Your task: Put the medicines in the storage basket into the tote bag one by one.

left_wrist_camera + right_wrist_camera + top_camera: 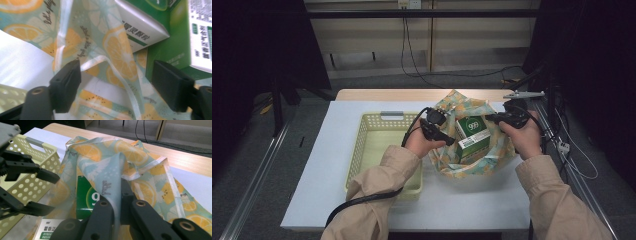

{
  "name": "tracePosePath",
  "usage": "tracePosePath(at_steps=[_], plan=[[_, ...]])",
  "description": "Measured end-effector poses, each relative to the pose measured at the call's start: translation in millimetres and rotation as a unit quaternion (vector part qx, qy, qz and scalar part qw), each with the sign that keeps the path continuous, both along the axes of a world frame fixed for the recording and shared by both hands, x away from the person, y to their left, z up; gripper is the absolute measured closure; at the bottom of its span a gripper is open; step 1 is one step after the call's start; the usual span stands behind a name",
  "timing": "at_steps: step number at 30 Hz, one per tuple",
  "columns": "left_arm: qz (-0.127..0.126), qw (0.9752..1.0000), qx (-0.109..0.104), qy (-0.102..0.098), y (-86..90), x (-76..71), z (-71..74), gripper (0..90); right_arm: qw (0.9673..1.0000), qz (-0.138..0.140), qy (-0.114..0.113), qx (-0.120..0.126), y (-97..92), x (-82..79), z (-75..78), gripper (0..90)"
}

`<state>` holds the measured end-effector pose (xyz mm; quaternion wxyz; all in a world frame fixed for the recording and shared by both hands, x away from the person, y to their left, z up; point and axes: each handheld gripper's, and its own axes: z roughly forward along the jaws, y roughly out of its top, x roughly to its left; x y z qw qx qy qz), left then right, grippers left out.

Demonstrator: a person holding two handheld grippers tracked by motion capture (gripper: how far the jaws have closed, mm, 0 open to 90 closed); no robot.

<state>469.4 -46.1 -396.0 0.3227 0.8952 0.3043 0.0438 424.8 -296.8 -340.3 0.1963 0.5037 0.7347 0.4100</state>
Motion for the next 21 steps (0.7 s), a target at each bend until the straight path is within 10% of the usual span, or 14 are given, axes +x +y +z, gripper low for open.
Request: tracePosePath(at_steps=[13, 21], plan=[[-0.034, 0.9989, 0.005, 0.031, -4.5, -4.8, -2.6, 87.4, 1.0, 0.0, 0.001, 0.001, -1.4, -1.2, -0.7, 89.9], [-0.025, 0.9987, -0.018, 0.04, 5.0, -5.6, 8.7, 90.0, 1.0, -0.002, 0.001, 0.001, -3.0, -2.3, -2.8, 89.9]])
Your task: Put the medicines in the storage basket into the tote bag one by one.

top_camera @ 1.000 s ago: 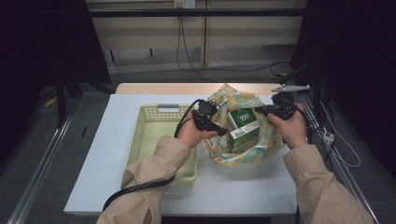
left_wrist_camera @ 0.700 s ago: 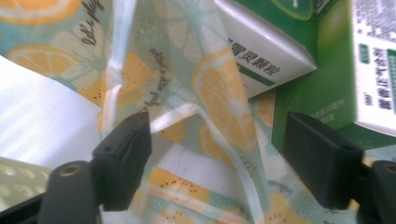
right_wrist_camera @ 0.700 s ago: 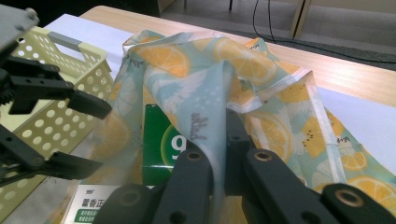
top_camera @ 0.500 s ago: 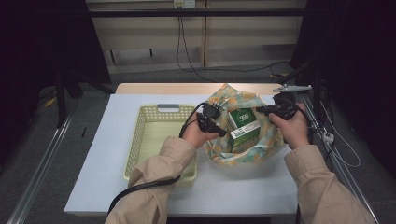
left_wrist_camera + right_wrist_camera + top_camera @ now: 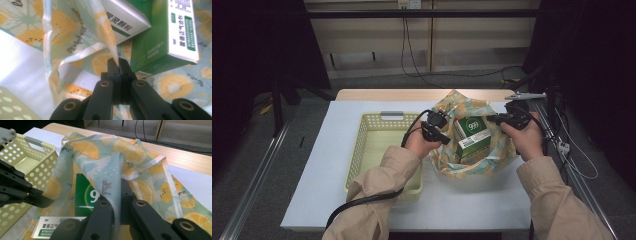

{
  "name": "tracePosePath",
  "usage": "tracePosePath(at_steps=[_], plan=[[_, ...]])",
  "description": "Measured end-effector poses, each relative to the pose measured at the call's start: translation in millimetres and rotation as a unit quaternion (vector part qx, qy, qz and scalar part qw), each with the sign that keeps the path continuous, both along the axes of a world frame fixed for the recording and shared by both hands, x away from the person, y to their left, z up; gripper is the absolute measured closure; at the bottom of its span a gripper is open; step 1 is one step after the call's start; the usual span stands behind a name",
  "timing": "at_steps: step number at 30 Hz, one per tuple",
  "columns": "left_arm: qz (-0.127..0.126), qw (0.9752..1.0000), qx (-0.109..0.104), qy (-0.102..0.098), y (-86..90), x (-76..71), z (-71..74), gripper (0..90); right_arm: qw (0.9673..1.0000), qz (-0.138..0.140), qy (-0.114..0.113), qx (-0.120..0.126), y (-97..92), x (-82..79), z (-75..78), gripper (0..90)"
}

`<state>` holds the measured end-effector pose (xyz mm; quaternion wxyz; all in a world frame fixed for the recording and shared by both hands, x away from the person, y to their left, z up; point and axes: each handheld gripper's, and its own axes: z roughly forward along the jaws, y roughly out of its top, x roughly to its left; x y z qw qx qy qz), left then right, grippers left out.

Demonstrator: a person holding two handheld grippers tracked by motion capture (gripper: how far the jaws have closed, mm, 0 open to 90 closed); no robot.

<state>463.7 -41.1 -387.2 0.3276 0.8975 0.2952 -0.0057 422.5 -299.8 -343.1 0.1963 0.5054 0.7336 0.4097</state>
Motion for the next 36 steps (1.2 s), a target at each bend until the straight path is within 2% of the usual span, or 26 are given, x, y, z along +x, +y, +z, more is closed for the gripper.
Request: tracePosePath(at_steps=[5, 9, 15, 20, 23, 25, 36], plan=[[-0.003, 1.0, -0.006, -0.004, 1.2, -0.4, 3.1, 90.0, 1.0, 0.002, 0.001, 0.0, 2.1, -0.1, 0.0, 89.9], [-0.003, 0.9999, -0.012, 0.001, 2.3, -1.5, 7.6, 90.0, 1.0, 0.002, 0.001, -0.001, 1.9, -0.5, 0.2, 89.9], [0.003, 0.9998, -0.02, 0.001, 9.6, -2.4, 24.4, 90.0, 1.0, 0.001, 0.002, -0.003, 1.5, -0.4, -1.5, 89.8], [0.001, 0.9998, -0.018, -0.007, 15.5, -3.8, 40.3, 90.0, 1.0, 0.001, 0.0, -0.002, 3.3, -0.4, 0.6, 89.9], [0.006, 0.9997, -0.024, -0.001, 19.2, -3.6, 47.6, 90.0, 1.0, 0.002, -0.003, -0.001, 4.0, -1.0, 2.7, 89.9], [0.008, 0.9994, -0.032, -0.001, 20.9, -2.8, 51.0, 90.0, 1.0, 0.002, -0.004, -0.001, 3.9, -1.5, 4.4, 89.8], [0.002, 0.9989, -0.047, -0.001, 21.5, -0.1, 70.9, 90.0, 1.0, 0.002, -0.007, 0.0, 4.5, 1.8, 9.0, 89.9]])
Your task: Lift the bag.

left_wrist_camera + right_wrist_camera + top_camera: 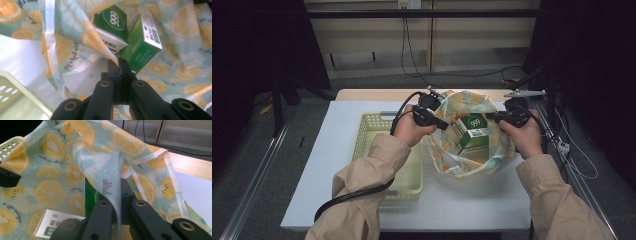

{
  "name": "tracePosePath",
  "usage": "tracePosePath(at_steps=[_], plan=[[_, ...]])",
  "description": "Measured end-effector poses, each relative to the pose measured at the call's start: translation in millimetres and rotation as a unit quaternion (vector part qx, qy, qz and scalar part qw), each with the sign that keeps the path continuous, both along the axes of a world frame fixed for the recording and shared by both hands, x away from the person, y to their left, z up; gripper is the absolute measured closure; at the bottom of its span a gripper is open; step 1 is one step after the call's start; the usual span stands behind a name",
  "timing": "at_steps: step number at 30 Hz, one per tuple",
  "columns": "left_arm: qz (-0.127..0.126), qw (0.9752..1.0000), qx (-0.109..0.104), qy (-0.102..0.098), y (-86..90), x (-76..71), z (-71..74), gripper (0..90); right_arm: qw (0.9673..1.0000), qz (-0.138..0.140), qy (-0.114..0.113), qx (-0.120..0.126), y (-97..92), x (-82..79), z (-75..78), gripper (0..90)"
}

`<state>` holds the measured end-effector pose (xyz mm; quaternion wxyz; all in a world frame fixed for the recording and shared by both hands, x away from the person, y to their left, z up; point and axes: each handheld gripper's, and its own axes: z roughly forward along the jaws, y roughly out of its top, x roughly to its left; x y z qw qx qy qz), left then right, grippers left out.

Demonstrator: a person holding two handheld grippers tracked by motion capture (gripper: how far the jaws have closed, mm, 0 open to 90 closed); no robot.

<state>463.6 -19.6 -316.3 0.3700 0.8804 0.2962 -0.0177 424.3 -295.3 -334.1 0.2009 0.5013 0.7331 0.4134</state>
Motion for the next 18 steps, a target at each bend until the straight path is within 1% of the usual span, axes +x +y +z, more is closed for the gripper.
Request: tracePosePath(at_steps=[2, 4, 5, 7, 9, 10, 12, 13, 14, 18], plan=[[0.004, 1.0, -0.006, 0.001, 0.5, 0.1, 3.1, 90.0, 1.0, 0.0, -0.001, -0.001, -0.5, 0.7, 1.9, 89.9], [0.0, 1.0, -0.004, 0.001, 1.3, 0.6, 6.4, 90.0, 1.0, 0.0, -0.002, -0.001, -0.9, 0.8, 3.5, 89.9], [0.003, 1.0, -0.007, 0.0, 1.4, 0.5, 8.3, 90.0, 1.0, 0.0, -0.002, -0.002, -1.1, 0.5, 4.2, 89.9], [0.0, 1.0, -0.007, -0.002, 2.2, 0.6, 13.1, 90.0, 1.0, -0.001, -0.005, 0.0, -1.4, -0.2, 6.4, 89.9], [0.006, 0.9999, -0.011, -0.003, 2.0, -0.3, 18.6, 90.0, 1.0, -0.002, -0.008, 0.005, -2.2, -1.2, 9.7, 89.8], [0.004, 0.9999, -0.011, -0.006, 2.6, -0.2, 21.5, 90.0, 0.9999, -0.002, -0.011, 0.008, -2.5, -1.5, 11.6, 89.8], [0.002, 0.9999, -0.01, -0.008, 3.2, -0.1, 26.6, 90.0, 0.9999, -0.002, -0.012, 0.003, -2.3, -1.9, 14.5, 89.9], [0.008, 0.9998, -0.015, -0.008, 2.7, -0.8, 28.6, 90.0, 0.9999, -0.001, -0.012, 0.002, -2.0, -2.0, 15.6, 89.9], [0.005, 0.9998, -0.016, -0.009, 3.0, -0.3, 31.0, 90.0, 0.9999, -0.001, -0.012, 0.0, -1.6, -2.3, 16.4, 89.9], [0.007, 0.9997, -0.019, -0.013, 2.3, 0.1, 41.4, 90.0, 0.9999, -0.003, -0.016, 0.001, -1.9, -2.9, 20.2, 89.8]])
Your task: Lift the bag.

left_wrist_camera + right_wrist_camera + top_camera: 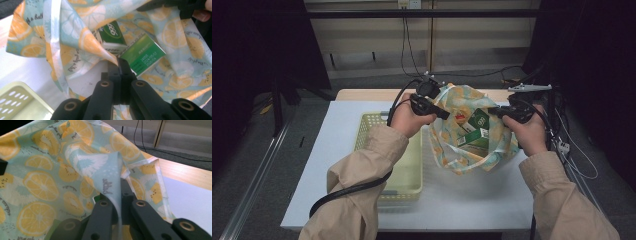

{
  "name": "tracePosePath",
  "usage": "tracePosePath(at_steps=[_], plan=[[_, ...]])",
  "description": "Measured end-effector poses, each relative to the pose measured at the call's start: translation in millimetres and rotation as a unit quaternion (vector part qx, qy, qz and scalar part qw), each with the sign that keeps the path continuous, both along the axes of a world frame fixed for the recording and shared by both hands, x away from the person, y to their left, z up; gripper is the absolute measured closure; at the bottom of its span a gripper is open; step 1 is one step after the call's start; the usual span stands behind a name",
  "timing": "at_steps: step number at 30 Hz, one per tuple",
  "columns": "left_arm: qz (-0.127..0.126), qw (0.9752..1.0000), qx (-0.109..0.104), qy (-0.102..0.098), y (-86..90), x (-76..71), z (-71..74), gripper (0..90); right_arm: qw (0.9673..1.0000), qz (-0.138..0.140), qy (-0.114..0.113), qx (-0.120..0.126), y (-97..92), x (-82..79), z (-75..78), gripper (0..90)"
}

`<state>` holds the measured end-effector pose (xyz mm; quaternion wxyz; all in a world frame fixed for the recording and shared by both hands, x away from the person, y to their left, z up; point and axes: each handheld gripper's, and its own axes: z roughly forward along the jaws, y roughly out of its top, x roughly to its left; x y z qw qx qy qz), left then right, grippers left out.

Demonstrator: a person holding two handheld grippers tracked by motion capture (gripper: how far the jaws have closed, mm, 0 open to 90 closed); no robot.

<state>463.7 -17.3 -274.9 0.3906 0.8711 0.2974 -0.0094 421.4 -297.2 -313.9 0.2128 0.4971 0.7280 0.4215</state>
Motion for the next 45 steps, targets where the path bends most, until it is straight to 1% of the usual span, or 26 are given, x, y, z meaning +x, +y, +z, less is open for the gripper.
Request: tracePosePath(at_steps=[2, 5, 6, 8, 17, 20, 21, 24, 27, 30, 32, 33, 35, 37, 41, 45], plan=[[0.003, 1.0, -0.004, -0.004, -0.7, 0.2, 5.9, 90.0, 1.0, 0.0, -0.003, 0.002, 0.4, 0.0, 3.2, 89.9], [0.002, 0.9999, -0.007, -0.009, 0.2, 1.5, 15.3, 90.0, 1.0, 0.0, -0.008, 0.002, 0.8, -0.2, 10.3, 89.9], [0.005, 0.9999, -0.01, -0.01, 0.0, 1.7, 17.8, 90.0, 0.9999, -0.001, -0.01, 0.003, 0.4, -0.1, 13.1, 89.9], [0.003, 0.9999, -0.008, -0.013, 0.5, 3.3, 24.1, 90.0, 0.9999, -0.003, -0.014, 0.001, -0.9, 0.2, 18.8, 89.9], [0.014, 0.9991, -0.021, -0.034, 3.1, 10.8, 58.2, 90.0, 0.9993, -0.014, -0.034, -0.003, -8.1, 1.9, 43.6, 89.9], [0.014, 0.9987, -0.027, -0.04, 3.6, 11.6, 68.3, 90.0, 0.999, -0.02, -0.04, 0.003, -12.1, 3.2, 52.5, 89.9], [0.013, 0.9986, -0.029, -0.042, 4.2, 12.3, 71.8, 90.0, 0.999, -0.021, -0.04, -0.001, -13.0, 3.7, 54.7, 89.9], [0.015, 0.9983, -0.034, -0.045, 4.2, 14.1, 79.0, 90.0, 0.9989, -0.022, -0.041, -0.006, -14.5, 5.5, 59.1, 90.0], [0.015, 0.9979, -0.041, -0.049, 4.1, 15.4, 85.5, 90.0, 0.9987, -0.023, -0.045, -0.001, -15.3, 6.7, 64.3, 89.9], [0.017, 0.9974, -0.047, -0.053, 5.2, 16.6, 92.8, 90.0, 0.9985, -0.021, -0.05, -0.002, -14.5, 7.5, 71.2, 89.9], [0.018, 0.9972, -0.046, -0.055, 5.8, 16.9, 94.7, 90.0, 0.9985, -0.019, -0.051, -0.006, -13.0, 7.9, 74.3, 89.9], [0.017, 0.9974, -0.047, -0.053, 5.9, 17.1, 93.8, 90.0, 0.9986, -0.016, -0.05, -0.004, -12.1, 8.0, 74.3, 89.9], [0.015, 0.9978, -0.04, -0.05, 6.7, 17.6, 89.5, 90.0, 0.9989, -0.009, -0.046, -0.005, -9.5, 8.3, 71.9, 89.9], [0.021, 0.9978, -0.044, -0.045, 8.6, 18.8, 83.8, 90.0, 0.9989, -0.005, -0.047, 0.001, -6.2, 8.2, 69.1, 89.9], [0.025, 0.9983, -0.037, -0.037, 15.4, 21.3, 75.7, 90.0, 0.9991, 0.005, -0.041, 0.0, 0.8, 8.2, 62.6, 89.9], [0.029, 0.9983, -0.038, -0.032, 23.7, 20.3, 70.2, 90.0, 0.9992, 0.016, -0.036, 0.001, 7.0, 7.7, 57.3, 89.9]])
